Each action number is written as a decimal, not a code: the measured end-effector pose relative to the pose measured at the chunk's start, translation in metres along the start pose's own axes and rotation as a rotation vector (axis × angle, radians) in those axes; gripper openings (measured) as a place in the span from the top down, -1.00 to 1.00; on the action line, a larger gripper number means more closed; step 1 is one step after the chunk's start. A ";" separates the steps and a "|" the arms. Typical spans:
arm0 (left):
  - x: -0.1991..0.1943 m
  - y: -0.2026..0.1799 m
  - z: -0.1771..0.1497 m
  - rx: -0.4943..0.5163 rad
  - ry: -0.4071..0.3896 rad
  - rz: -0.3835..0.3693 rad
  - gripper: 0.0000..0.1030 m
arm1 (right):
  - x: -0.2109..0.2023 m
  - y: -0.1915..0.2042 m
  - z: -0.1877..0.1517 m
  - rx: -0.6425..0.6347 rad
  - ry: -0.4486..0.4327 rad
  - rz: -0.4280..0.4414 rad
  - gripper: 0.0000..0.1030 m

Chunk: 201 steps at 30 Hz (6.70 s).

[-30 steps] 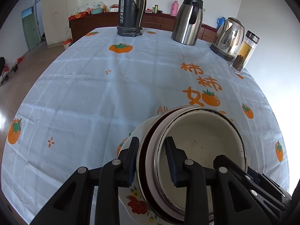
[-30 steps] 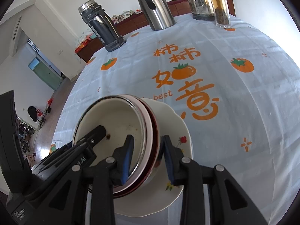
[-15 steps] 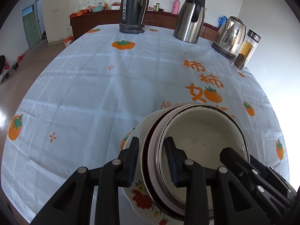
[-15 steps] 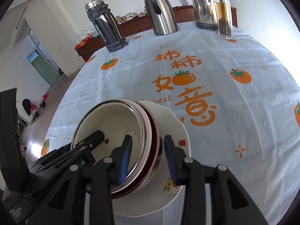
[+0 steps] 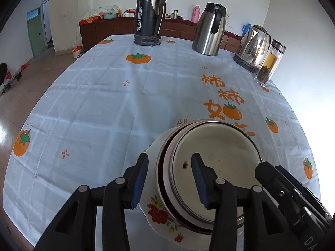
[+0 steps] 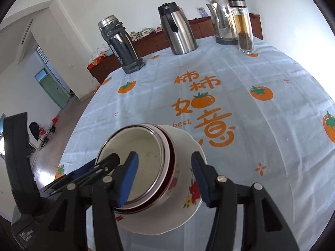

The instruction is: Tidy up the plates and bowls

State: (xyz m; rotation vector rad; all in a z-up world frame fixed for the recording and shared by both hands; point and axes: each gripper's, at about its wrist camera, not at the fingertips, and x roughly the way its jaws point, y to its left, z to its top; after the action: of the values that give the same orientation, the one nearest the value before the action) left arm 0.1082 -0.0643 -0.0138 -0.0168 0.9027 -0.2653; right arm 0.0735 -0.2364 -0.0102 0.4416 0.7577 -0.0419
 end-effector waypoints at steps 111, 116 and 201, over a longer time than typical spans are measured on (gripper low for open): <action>-0.115 0.007 -0.093 0.121 -0.411 0.089 -0.60 | -0.130 0.012 -0.100 -0.136 -0.469 -0.072 -0.94; -0.122 0.007 -0.096 0.125 -0.439 0.091 -0.60 | -0.136 0.012 -0.102 -0.132 -0.483 -0.075 -0.94; -0.114 -0.025 -0.092 0.197 -0.492 0.124 -0.60 | -0.138 -0.016 -0.087 -0.095 -0.524 -0.128 -0.96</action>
State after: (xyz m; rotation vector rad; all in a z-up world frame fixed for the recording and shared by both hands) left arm -0.0359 -0.0533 0.0208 0.1500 0.3846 -0.2200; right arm -0.0872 -0.2323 0.0217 0.2721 0.2689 -0.2317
